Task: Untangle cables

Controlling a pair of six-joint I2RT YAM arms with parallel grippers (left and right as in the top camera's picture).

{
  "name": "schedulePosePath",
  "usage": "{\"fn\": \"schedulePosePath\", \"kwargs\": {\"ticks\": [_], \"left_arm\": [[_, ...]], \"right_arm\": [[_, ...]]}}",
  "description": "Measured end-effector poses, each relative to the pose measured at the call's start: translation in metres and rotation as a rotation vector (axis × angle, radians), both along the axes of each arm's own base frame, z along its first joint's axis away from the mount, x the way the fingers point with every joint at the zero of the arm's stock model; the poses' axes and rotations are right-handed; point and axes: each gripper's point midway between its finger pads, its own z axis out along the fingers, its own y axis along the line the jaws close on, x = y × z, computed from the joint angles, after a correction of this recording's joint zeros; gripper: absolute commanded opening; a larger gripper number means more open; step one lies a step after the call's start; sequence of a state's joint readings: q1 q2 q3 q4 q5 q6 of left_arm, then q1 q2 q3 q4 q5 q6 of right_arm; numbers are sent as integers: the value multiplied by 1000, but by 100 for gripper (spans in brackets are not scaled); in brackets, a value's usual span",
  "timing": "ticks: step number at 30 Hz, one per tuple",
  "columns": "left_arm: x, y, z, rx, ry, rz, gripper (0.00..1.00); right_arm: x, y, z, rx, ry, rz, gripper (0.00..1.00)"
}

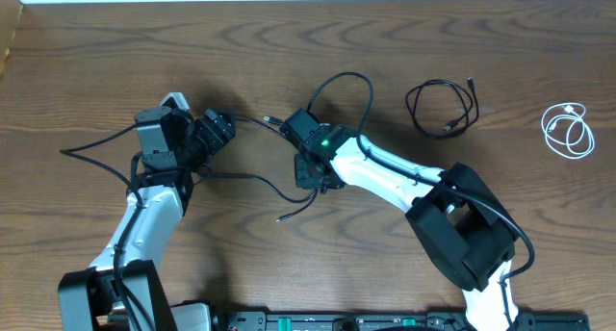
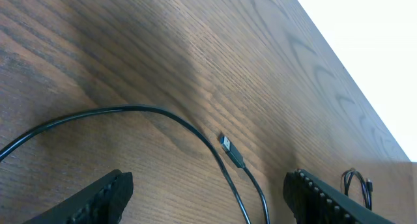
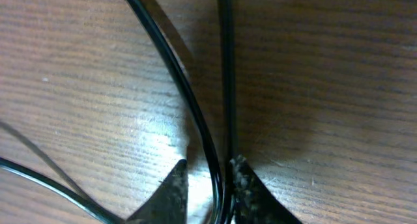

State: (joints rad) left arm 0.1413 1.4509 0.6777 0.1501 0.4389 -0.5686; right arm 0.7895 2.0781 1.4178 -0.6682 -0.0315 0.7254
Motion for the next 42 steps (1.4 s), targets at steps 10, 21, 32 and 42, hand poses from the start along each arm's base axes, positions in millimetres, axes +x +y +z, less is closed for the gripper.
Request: {"fn": "schedulePosePath", "kwargs": {"ticks": [10, 21, 32, 42], "left_arm": [[0, 0, 0, 0, 0, 0, 79], [0, 0, 0, 0, 0, 0, 79], [0, 0, 0, 0, 0, 0, 79], [0, 0, 0, 0, 0, 0, 79]], "right_arm": [[1, 1, 0, 6, -2, 0, 22], [1, 1, -1, 5, -1, -1, 1], [2, 4, 0, 16, -7, 8, 45], [5, 9, 3, 34, -16, 10, 61]]}}
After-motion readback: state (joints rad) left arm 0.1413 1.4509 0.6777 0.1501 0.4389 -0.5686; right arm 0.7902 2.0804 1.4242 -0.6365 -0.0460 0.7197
